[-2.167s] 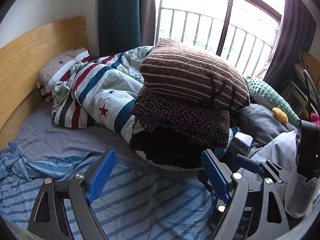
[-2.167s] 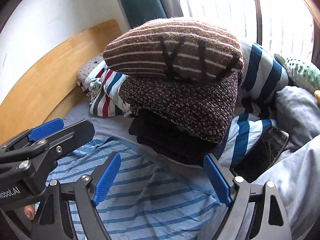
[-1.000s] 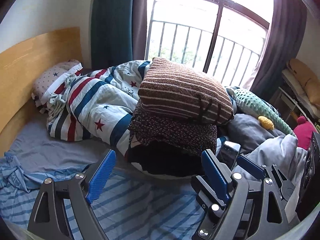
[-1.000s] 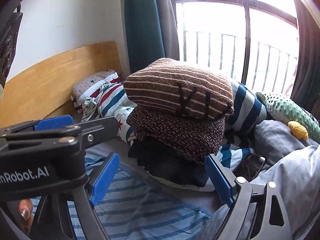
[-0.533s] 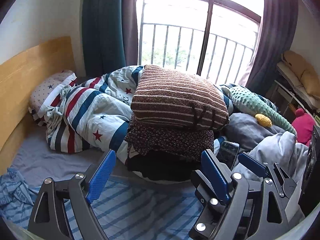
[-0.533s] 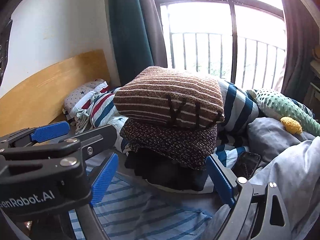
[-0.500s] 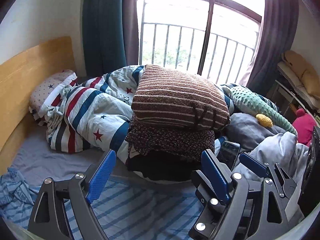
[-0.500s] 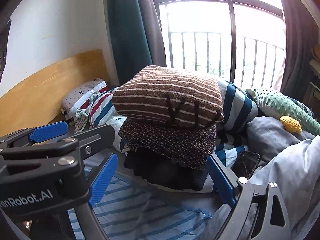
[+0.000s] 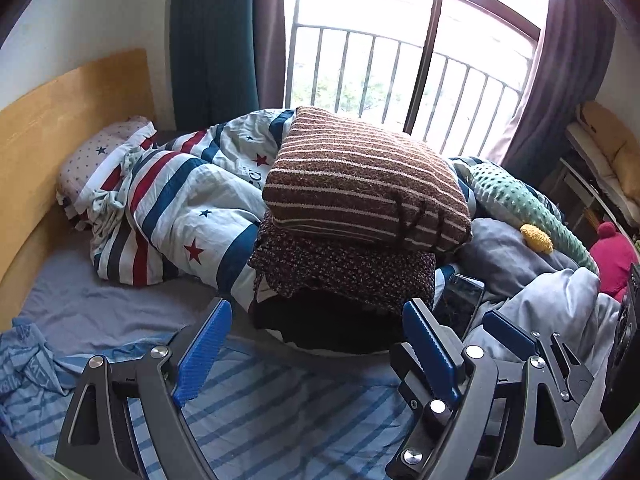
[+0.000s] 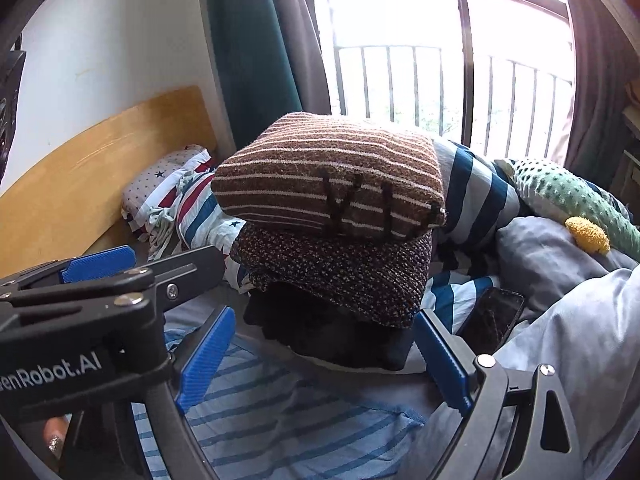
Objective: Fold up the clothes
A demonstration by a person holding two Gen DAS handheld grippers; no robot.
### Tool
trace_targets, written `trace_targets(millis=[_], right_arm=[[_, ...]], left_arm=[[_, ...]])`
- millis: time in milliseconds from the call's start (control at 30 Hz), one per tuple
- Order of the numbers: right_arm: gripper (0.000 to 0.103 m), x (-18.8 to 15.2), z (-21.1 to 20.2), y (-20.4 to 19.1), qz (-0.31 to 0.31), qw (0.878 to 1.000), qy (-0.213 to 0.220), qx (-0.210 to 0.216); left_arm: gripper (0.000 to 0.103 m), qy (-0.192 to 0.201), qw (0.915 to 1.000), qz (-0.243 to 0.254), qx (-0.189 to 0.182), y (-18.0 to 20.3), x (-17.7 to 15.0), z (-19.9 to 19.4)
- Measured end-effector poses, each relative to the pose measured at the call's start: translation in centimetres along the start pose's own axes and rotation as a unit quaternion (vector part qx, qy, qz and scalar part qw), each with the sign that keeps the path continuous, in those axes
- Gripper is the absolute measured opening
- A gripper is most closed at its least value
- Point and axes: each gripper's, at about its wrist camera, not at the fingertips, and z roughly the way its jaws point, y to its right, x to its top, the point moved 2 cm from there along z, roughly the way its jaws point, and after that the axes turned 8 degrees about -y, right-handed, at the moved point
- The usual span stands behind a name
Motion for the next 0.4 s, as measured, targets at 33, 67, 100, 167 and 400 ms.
trace_targets(millis=[33,67,100,167,400], right_arm=[[0.092,-0.05,0.04,0.11,0.0,1.0,-0.001,-0.002],[0.092,-0.07,0.05,0.17,0.001,1.0,0.0,-0.003],[0.092,-0.09,0.06,0.22,0.001,1.0,0.0,-0.005],[0.092,-0.08,0.12,0.38,0.003,1.0,0.001,-0.006],[0.092,0.1,0.07,0.86,0.009,1.0,0.001,-0.012]], left_arm=[[0.087,0.0,1.0,-0.001,0.0,0.05,0.02,0.08],[0.087,0.0,1.0,-0.002,0.0,0.1,0.04,0.13],[0.087,0.002,1.0,-0.002,0.001,0.19,0.06,0.17],[0.087,0.004,1.0,0.0,0.004,0.37,0.12,0.24],[0.087,0.005,1.0,0.004,0.006,0.85,0.26,0.36]])
